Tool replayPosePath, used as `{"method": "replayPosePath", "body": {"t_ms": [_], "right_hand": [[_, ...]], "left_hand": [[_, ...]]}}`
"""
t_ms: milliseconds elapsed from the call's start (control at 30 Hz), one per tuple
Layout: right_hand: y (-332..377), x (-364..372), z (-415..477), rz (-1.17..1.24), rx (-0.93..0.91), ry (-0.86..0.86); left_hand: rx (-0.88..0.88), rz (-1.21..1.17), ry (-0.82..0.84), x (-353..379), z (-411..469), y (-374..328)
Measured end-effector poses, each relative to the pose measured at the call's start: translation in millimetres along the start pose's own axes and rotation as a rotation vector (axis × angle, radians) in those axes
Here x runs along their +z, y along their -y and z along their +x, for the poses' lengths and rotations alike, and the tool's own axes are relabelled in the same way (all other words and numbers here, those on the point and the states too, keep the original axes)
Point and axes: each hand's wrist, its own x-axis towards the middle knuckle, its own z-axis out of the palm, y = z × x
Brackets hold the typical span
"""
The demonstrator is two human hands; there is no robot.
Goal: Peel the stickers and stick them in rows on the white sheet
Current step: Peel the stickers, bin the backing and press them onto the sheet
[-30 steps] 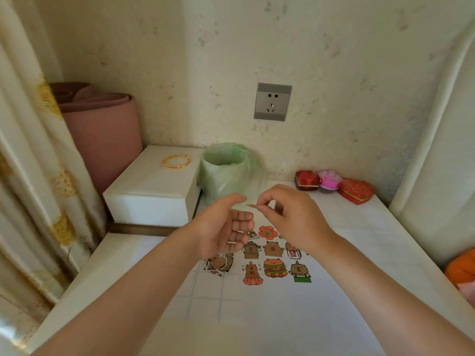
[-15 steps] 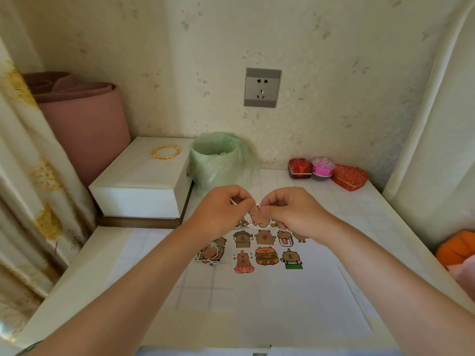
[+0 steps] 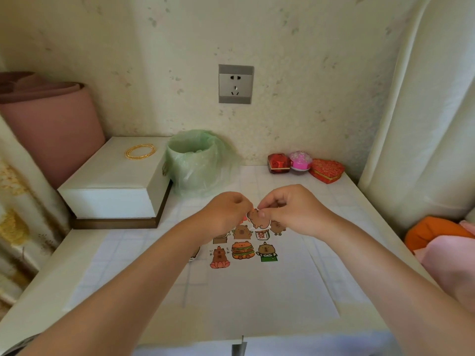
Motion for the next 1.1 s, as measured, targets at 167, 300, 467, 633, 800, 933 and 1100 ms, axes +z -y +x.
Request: {"method": "replayPosePath", "body": {"t_ms": [167,300,467,633,800,933,1100], "right_hand": [[-16,-10,-8,-0.005,0.096,0.028],[-33,-23,-13,0.087,0.223,-0.011],[-56,-34,-22,0.147,0.409,-0.012],[-64,-22,-24,0.062,0.422,0.049],[-67,-11,-18,-0.040,0.384,0.014],[-70,-8,-16,-0.104,0.326,-0.006],[-72,-4,-14,-0.190,0.260,-0.029]], "left_hand": [[0.104,0.119,-0.020,16,3,-3],[0.136,0.052,-0.058,26,5,-5],[0.140,0.186,-0.026,33,8,11],[0.215,0.536,0.063,44,6,26],[0.302,0.649,0.050,53,6,38],[0.323,0.666,0.021,56,9,43],[0.339,0.664,0.017,57,13,48]]}}
